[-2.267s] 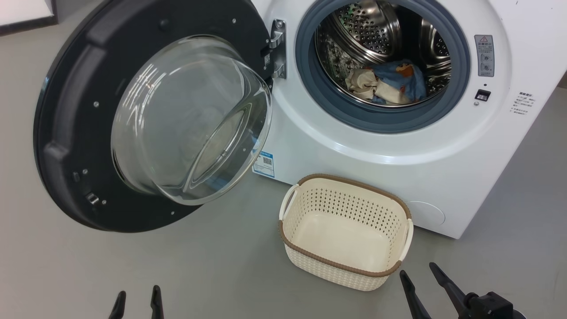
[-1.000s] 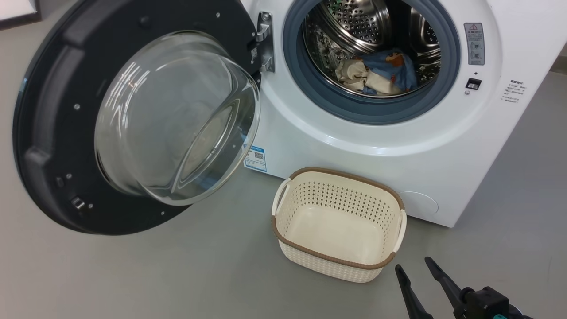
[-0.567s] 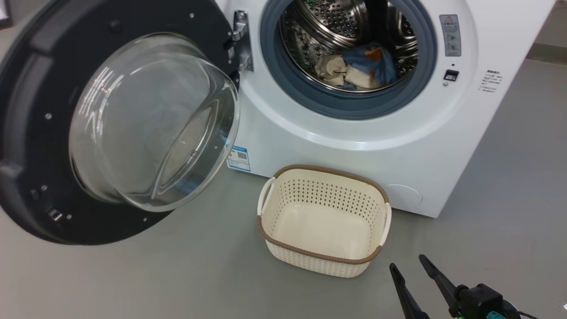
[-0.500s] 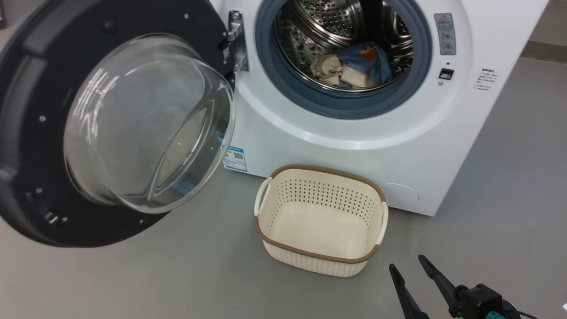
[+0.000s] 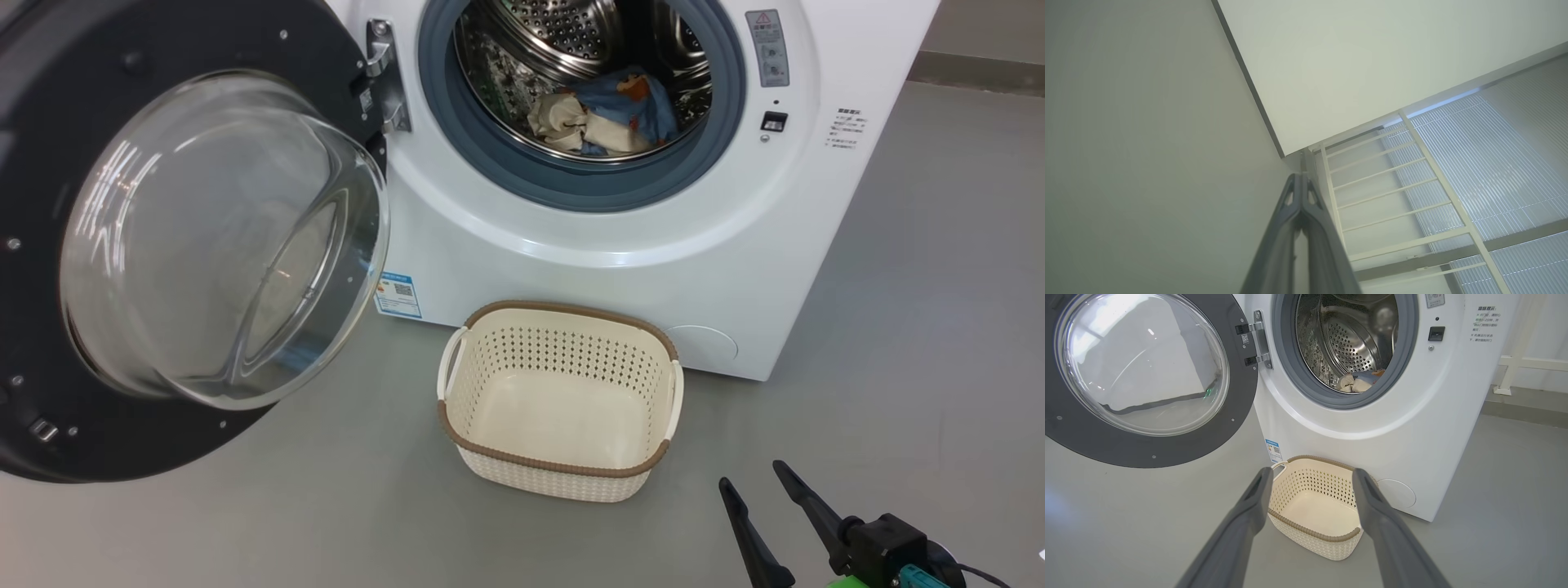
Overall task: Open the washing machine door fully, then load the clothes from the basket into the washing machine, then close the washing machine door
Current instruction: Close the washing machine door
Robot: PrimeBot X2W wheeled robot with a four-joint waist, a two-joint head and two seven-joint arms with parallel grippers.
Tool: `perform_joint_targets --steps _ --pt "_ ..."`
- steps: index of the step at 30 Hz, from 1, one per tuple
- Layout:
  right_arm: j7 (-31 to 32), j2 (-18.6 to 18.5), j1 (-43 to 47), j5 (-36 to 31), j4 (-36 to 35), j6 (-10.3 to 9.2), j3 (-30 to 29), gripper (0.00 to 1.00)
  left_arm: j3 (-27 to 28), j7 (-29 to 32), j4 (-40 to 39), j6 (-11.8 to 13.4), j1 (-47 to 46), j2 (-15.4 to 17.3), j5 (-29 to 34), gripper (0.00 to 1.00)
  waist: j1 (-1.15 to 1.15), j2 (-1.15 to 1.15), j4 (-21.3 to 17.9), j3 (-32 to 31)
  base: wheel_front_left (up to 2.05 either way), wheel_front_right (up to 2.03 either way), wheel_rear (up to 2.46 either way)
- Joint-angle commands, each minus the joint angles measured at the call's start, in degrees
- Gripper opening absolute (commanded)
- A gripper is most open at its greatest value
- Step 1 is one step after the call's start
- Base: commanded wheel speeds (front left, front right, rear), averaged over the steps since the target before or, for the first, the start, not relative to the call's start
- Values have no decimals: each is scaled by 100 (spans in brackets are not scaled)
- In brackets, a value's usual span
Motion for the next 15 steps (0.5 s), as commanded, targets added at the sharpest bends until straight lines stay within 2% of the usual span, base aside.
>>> perform_joint_targets --steps 1,15 --pt "-69 -67 -203 -3 -111 8 158 100 69 82 -47 93 -173 393 -69 0 0 0 -46 3 0 0 0" --pt "-69 -120 -256 8 -91 8 216 100 197 635 415 820 -795 330 -426 0 0 0 -217 60 0 0 0"
